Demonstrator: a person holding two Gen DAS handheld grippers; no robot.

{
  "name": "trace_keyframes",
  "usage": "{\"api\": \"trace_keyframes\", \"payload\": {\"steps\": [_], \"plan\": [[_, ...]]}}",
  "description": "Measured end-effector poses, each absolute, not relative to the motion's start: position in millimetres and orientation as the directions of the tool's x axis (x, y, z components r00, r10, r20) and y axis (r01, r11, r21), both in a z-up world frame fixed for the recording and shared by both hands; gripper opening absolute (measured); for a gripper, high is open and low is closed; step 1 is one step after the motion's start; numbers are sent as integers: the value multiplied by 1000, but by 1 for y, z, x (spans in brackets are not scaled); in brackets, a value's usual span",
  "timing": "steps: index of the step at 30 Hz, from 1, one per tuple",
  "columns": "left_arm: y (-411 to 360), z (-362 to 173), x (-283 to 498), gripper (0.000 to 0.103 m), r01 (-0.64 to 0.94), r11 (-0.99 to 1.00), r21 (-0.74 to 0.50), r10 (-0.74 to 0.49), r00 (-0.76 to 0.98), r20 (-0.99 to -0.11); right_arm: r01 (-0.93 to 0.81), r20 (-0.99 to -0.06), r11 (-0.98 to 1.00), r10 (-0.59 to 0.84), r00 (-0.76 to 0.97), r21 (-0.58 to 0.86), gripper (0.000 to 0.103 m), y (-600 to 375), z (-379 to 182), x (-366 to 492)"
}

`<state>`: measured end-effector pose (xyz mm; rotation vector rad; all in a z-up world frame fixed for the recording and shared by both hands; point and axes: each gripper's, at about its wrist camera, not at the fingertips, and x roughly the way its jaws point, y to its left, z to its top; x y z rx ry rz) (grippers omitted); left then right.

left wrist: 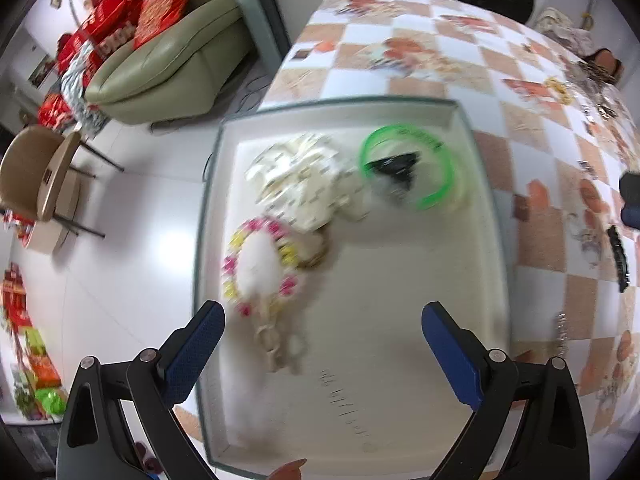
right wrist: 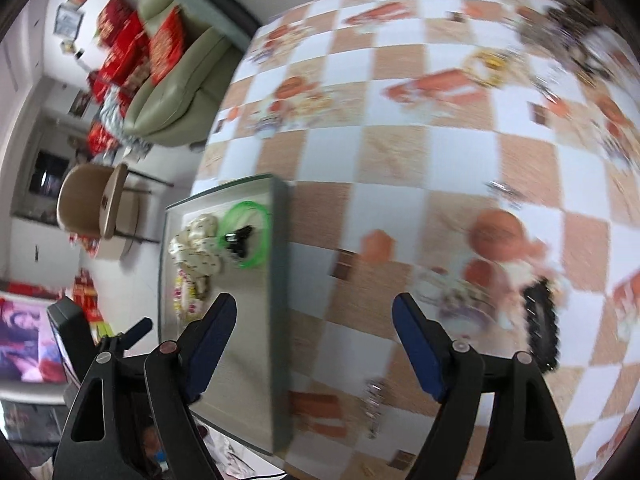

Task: Organize jewelry
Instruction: 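Move both tools back over the table toward the black beaded clip and silver clip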

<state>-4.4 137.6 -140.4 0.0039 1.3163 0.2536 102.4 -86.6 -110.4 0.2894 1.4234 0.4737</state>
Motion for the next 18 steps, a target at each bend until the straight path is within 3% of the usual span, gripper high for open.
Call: {"api": "trace_keyframes", "payload": {"steps": [9, 18], "plan": [[84, -116, 28, 102, -49, 993, 104, 114, 296, -948, 23, -905, 917, 389, 173, 399, 85, -173, -114, 85], [22, -119, 56, 102, 61, 996, 65, 43, 302, -952, 87, -937, 940, 315, 148, 330, 85, -224, -126, 72]]}}
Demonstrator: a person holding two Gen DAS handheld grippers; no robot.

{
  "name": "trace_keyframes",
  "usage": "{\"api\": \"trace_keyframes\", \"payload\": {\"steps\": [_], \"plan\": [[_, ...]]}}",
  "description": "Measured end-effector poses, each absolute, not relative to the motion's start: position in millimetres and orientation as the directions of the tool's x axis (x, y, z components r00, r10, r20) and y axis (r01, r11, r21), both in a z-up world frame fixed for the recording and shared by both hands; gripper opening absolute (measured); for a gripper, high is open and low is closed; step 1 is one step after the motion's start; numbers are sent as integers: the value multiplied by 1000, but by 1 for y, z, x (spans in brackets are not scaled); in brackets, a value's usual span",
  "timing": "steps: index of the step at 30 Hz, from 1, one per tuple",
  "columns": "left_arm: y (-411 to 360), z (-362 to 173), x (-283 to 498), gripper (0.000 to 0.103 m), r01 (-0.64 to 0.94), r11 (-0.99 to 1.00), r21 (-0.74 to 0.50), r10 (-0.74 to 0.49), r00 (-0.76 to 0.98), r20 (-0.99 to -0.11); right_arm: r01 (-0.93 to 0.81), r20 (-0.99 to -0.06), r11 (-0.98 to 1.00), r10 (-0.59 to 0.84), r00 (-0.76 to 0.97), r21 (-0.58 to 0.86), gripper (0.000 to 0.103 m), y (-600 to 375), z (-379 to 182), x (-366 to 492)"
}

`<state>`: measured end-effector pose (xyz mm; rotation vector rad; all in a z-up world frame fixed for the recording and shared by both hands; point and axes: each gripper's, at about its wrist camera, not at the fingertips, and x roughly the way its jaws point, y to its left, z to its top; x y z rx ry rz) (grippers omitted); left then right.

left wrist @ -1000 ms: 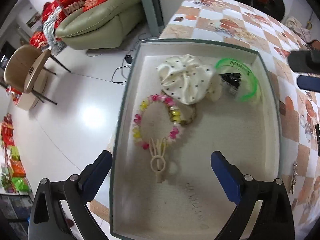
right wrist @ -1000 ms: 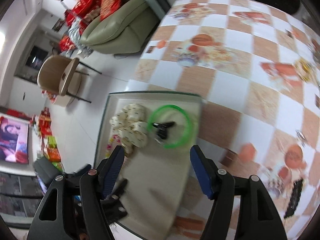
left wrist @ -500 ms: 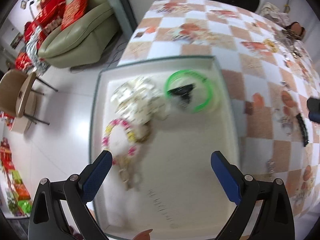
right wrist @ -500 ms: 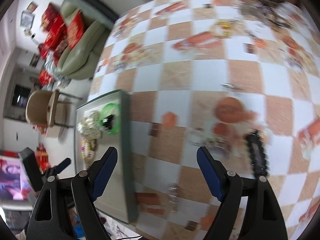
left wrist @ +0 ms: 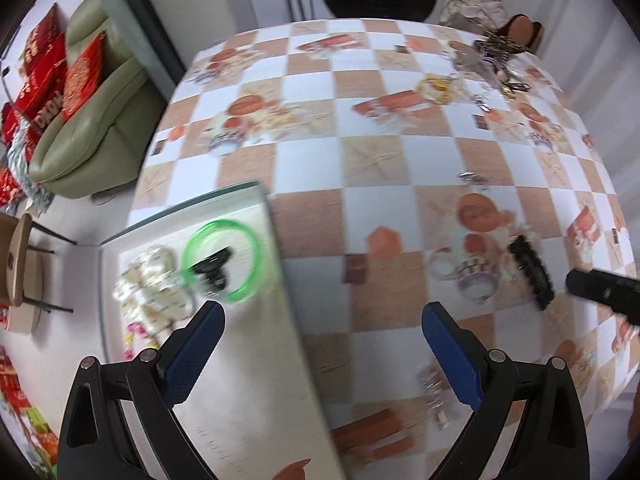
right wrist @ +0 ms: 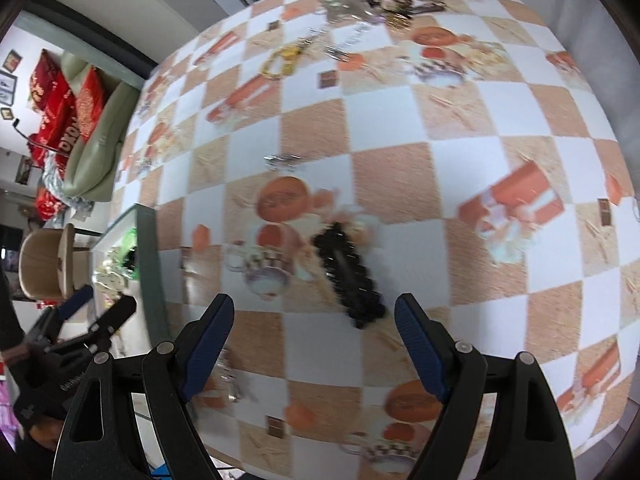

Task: Organize jewelry
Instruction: 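Move both tools back over the table toward the black beaded clip and silver clip, then grasp the black beaded hair clip with the right tool while the left tool grasps the silver rhinestone clip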

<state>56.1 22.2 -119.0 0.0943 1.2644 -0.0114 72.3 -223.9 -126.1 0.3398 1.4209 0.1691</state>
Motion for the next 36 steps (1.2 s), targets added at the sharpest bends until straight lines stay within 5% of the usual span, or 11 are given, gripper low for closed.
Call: {"api": "trace_keyframes", "payload": {"steps": [26, 28, 36], "plan": [[-70, -171, 150, 102, 107, 987, -121, -145, 249, -958, -82, -966, 986, 158, 203, 144, 81, -211, -159, 64], [-74, -175, 156, 91, 109, 986, -127, -150, 248, -957, -98, -966, 987, 149, 213, 130, 80, -209, -161, 64], [-95, -193, 169, 79, 146, 981, -125, -155, 213, -965, -133, -963, 986, 130, 235, 100, 69, -200, -169, 67]]}}
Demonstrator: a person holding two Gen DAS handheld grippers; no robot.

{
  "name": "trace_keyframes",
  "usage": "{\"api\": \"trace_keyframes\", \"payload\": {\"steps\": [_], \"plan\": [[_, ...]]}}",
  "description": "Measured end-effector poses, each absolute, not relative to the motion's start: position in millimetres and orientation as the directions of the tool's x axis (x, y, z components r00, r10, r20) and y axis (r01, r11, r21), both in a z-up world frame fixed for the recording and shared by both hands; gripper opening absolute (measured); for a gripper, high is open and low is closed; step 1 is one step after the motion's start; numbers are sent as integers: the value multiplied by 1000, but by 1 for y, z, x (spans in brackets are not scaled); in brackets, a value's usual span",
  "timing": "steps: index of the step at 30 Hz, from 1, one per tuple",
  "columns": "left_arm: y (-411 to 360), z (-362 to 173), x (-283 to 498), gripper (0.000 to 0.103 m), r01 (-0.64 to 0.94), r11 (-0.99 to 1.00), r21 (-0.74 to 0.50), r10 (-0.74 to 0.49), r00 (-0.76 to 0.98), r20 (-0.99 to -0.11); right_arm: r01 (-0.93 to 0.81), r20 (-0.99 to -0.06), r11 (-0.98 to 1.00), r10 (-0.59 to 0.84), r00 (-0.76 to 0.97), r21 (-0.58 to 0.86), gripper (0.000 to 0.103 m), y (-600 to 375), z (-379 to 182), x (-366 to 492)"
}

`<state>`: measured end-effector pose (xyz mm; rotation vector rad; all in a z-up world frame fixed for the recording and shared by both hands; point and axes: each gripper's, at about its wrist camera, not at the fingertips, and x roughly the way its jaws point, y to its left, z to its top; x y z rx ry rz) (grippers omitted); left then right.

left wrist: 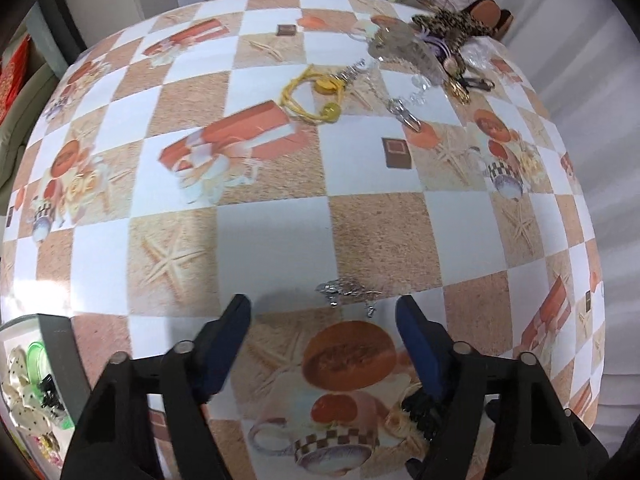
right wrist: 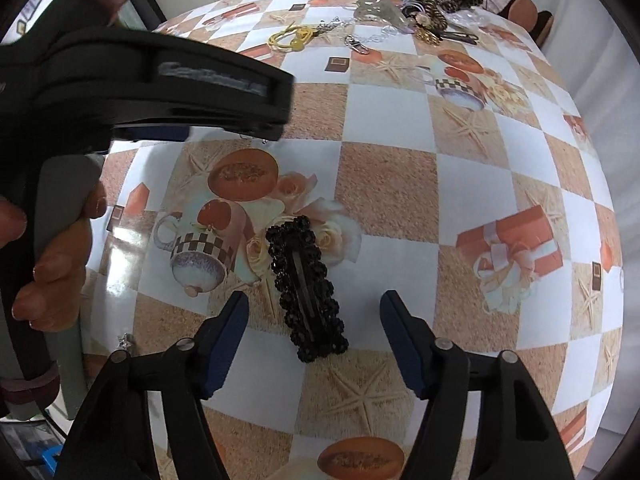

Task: Organize jewelry
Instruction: 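Grasp the black beaded hair clip with the right tool while the left tool grasps the silver rhinestone clip, then carry the black beaded clip with the right tool while the left tool carries the silver clip to the tray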

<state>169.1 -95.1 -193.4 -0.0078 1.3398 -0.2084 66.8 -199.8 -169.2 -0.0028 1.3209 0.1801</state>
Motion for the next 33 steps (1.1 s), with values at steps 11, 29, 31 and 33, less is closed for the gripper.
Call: {"api": "trace_keyframes", "payload": {"steps": [11, 29, 31, 33], "plan": [[-111, -196, 175, 62, 194, 978, -81, -128, 240, -962, -164, -959, 986, 55, 278, 9, 48, -187, -173, 72], [-94, -178, 157, 39, 194, 974, -116, -165, 262, -951, -151, -960, 987, 97, 262, 59, 37, -191, -167, 74], [-90, -172, 152, 39, 188, 975, -120, -169, 268, -949, -133, -959, 987, 121, 255, 89, 37, -196, -163, 73], [-86, -166, 148, 39, 183, 975, -126, -174, 275, -946, -116, -958, 986, 144, 247, 119, 36, -200, -161, 73]]}}
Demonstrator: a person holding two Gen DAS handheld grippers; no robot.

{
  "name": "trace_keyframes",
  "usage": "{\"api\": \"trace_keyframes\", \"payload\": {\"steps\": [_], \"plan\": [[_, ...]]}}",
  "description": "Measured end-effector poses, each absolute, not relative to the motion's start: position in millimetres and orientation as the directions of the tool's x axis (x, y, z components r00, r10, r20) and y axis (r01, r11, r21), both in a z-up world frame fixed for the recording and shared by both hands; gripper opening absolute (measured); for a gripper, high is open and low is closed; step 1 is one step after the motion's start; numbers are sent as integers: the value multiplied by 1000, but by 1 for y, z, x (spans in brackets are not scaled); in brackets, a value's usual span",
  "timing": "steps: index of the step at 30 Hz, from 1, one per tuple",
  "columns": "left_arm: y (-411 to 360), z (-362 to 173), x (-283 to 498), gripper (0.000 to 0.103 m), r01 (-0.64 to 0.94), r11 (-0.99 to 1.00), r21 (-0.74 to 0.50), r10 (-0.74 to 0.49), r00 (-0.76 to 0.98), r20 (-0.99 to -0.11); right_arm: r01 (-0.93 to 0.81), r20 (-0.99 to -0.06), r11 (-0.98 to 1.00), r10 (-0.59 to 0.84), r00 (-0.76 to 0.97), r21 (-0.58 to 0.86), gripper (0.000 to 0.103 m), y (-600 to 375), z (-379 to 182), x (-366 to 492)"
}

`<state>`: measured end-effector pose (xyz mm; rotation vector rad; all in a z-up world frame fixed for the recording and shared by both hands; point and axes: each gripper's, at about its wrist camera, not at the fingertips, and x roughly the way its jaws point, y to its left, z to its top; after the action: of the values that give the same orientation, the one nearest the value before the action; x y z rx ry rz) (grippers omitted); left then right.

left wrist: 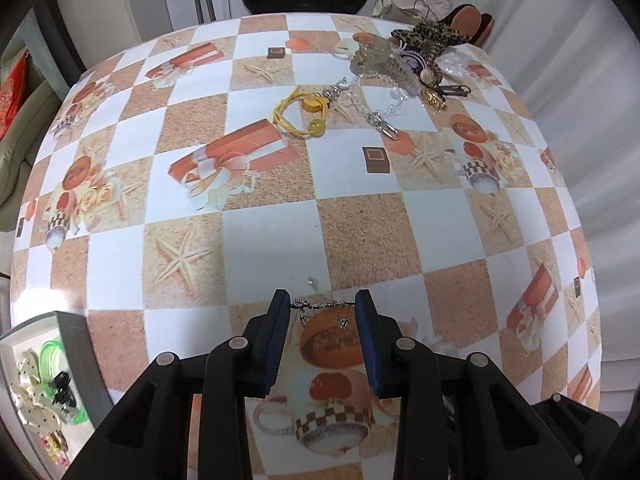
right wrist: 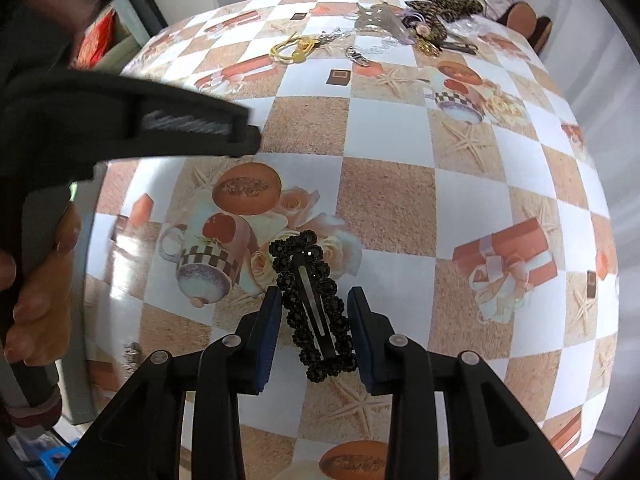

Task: Organize jewelry
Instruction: 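Carry the black beaded clip with the right tool while the left tool carries the silver clip to the tray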

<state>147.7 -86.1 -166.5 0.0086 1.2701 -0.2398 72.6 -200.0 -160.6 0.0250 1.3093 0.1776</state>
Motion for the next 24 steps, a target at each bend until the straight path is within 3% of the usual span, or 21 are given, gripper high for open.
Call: {"api": "trace_keyframes", "payload": {"steps": [24], "plan": [[-13, -108, 90, 39, 128, 981, -147, -184, 356, -916, -18, -941, 966, 255, 221, 257, 37, -206, -126, 72]]}}
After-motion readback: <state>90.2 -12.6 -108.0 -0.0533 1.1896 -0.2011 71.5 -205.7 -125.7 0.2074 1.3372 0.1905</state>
